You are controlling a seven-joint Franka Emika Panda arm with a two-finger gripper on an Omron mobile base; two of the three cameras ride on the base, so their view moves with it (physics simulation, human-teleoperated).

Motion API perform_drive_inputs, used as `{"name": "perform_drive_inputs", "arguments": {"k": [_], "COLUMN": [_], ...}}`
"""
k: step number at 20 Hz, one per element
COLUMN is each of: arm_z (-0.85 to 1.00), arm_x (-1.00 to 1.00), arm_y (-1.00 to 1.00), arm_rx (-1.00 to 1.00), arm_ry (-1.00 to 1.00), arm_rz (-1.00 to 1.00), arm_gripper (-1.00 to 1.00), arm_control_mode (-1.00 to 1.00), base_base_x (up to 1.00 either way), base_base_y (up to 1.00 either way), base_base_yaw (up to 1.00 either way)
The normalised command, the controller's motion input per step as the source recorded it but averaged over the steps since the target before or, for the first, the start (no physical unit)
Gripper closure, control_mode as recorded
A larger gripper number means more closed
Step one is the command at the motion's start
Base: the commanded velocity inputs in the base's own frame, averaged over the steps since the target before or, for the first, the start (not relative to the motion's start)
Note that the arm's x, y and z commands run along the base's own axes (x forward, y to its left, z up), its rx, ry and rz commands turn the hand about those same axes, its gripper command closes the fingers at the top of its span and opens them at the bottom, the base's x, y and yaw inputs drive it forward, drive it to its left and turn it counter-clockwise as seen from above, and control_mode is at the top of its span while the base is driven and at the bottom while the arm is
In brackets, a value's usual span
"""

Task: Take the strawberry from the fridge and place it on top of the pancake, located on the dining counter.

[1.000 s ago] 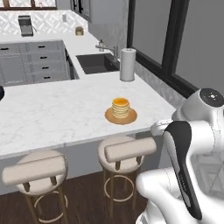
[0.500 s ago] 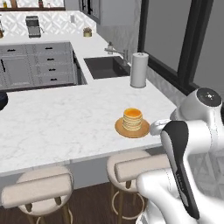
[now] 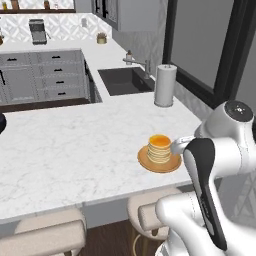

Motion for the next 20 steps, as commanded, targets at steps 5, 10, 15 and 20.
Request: {"name": "perform_drive_inputs", "arguments": {"k": [5,10,15,20], "arm_z": [0.00,0.03,0.00,-0.12], "arm_x": [0.00,0.64,1.00,1.00], "arm_y": [0.00,0.00,-0.01,0.00], "arm_rx": [0.00,0.00,0.00,0.00], "arm_ry": [0.00,0.00,0.04,0.12], "arm_rz": [0.00,0.00,0.00,0.00], "arm_gripper": [1.00,1.00,1.00,1.00], "arm_control_mode": [1.00,-1.00,-1.00,-1.00], "base_base_x": [0.62,0.12,0.00,0.00], "base_base_y": [0.00,0.00,0.00,0.00], "base_base_yaw": [0.00,0.00,0.00,0.00]}}
